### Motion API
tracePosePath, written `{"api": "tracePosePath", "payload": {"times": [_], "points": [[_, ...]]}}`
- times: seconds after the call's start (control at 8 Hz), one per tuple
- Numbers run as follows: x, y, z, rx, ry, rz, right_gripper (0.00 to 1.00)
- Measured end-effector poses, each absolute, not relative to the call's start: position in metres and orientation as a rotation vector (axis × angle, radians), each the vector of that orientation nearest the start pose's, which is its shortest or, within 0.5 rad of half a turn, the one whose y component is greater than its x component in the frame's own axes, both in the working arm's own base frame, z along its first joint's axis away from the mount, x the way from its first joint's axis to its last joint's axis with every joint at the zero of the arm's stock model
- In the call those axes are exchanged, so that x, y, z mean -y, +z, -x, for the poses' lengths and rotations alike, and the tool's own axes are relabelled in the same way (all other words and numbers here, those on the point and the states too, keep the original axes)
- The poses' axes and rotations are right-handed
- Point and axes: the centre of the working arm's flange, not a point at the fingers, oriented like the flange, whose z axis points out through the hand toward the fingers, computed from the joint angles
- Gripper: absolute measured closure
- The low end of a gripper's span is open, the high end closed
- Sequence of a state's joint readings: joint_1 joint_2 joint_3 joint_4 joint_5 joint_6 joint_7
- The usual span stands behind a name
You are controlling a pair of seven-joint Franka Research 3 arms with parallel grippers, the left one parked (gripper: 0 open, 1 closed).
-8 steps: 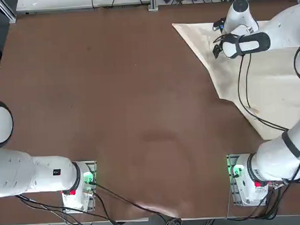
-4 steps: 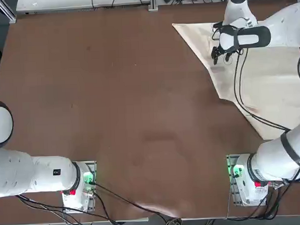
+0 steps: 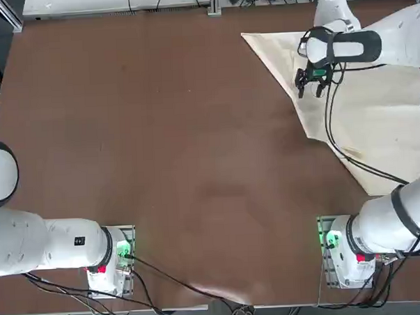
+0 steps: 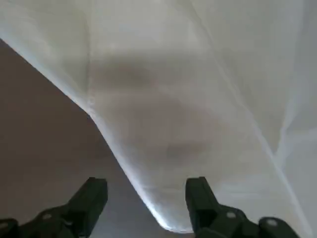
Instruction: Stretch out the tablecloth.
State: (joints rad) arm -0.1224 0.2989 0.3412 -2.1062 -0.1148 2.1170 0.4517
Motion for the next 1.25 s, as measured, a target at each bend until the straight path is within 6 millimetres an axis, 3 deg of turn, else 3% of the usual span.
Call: {"api": "tracePosePath", "payload": {"times": [0.38,0.75,1.0,1.25], "points": [[-0.118,0.269,-0.539,-0.441,0.412,3.114,0.04],[-0.121,0.279,-0.562,-0.502,0.357,3.090,0.04],[-0.126,0.269,-0.581,-0.565,0.360,3.062,0.04],[-0.126,0.239,-0.593,-0.565,0.375,3.113,0.04]]}}
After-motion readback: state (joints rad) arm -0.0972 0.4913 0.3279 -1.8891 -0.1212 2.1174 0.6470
